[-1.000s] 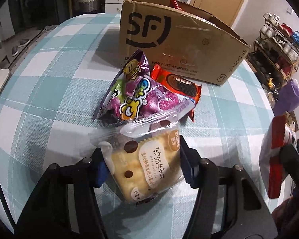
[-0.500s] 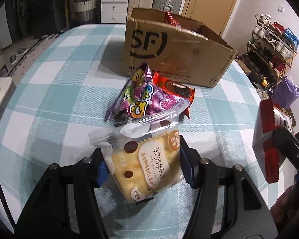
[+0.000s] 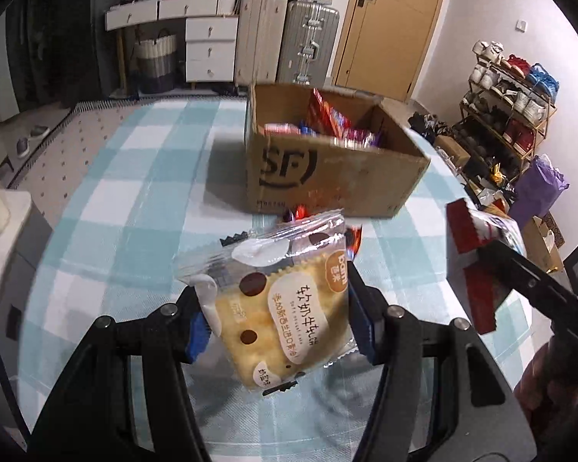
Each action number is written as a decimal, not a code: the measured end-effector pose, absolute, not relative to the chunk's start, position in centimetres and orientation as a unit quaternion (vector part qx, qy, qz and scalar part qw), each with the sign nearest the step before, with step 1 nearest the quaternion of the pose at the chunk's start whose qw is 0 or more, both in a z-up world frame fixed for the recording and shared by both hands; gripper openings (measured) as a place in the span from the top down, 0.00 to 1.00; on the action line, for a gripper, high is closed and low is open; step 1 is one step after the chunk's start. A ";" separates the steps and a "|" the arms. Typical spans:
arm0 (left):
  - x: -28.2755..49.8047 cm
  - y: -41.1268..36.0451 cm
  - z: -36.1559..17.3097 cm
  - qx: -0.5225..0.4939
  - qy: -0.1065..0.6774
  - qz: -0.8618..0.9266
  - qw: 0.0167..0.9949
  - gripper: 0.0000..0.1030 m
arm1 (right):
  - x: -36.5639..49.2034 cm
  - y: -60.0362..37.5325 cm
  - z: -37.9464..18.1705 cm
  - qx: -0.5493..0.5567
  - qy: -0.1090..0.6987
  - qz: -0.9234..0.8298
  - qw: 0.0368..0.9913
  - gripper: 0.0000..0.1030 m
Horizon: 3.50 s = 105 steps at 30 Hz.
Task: Organize snacks
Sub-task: 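Lift both bags and carry them toward the cardboard box, then open both grippers to drop the bread pack and noodle bag into the box, then move both grippers back from the box toward the last two snacks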
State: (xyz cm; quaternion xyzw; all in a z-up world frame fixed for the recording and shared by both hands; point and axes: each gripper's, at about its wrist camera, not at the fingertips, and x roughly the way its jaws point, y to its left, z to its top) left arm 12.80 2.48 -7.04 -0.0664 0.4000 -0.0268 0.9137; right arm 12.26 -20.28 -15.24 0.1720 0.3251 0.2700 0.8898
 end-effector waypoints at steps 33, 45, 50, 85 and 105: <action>25.4 0.6 4.5 -0.001 0.395 -0.091 0.914 0.45 | 25.1 -17.3 -4.1 0.119 0.312 0.260 0.906 0.44; 32.4 -0.2 0.8 0.013 0.420 -0.091 0.903 0.45 | 29.6 -17.4 -6.3 0.123 0.330 0.248 0.903 0.44; 34.6 -0.4 -0.9 0.012 0.429 -0.101 0.897 0.45 | 31.4 -17.8 -8.2 0.130 0.342 0.245 0.898 0.44; 35.3 3.7 -2.9 -0.013 0.418 -0.055 0.907 0.21 | 31.4 -18.7 -9.0 0.109 0.316 0.233 0.913 0.28; 24.9 4.2 1.4 0.002 0.388 -0.042 0.921 0.20 | 23.5 -17.1 -5.1 0.074 0.277 0.237 0.928 0.16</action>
